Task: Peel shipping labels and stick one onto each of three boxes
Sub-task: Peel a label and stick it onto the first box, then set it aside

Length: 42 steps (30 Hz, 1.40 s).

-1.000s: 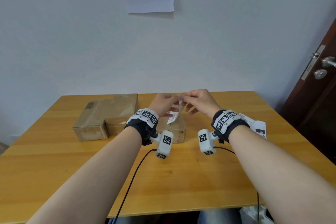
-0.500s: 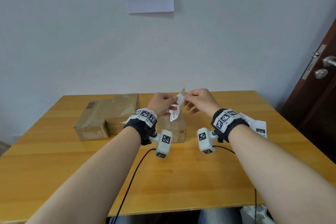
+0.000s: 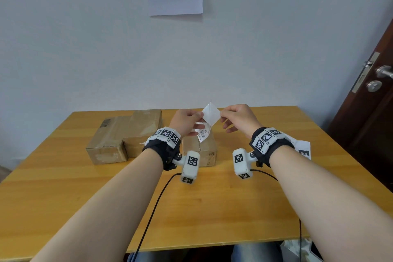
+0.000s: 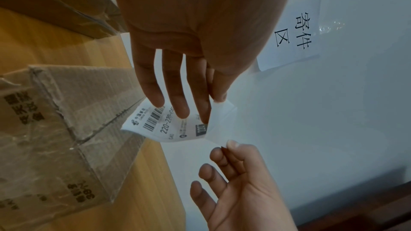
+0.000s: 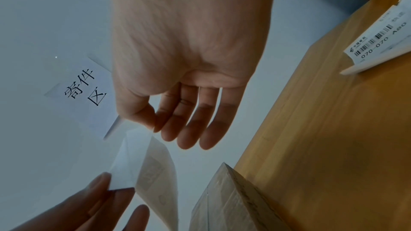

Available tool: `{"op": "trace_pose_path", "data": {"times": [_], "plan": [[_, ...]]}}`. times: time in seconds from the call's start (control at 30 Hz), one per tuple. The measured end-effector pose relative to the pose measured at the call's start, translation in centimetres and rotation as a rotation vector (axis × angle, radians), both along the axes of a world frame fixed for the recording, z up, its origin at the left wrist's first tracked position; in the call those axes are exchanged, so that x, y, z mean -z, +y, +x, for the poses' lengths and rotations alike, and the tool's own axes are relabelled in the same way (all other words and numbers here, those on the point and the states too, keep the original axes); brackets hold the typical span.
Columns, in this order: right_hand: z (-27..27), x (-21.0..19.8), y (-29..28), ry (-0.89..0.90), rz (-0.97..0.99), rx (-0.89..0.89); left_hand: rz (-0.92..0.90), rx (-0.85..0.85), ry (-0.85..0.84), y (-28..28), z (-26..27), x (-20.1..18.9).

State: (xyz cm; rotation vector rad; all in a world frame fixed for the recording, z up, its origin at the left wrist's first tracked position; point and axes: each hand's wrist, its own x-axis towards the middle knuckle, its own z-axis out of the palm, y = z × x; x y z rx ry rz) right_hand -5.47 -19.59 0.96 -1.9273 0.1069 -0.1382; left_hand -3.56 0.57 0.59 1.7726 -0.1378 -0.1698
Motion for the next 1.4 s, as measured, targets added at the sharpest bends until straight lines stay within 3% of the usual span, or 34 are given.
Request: {"op": "trace_pose_path", "data": {"times": [1.13, 1.4], "plan": [[0.3, 1.3, -0.8, 0.034, 0.091, 0.13, -0.113, -0.056, 0.121, 0.4, 0.1, 0.6], [0.4, 1.5, -1.5, 0.033, 0.16, 0.158, -0.249, -0.055, 0.182, 0.1, 0.0, 0.4]]}}
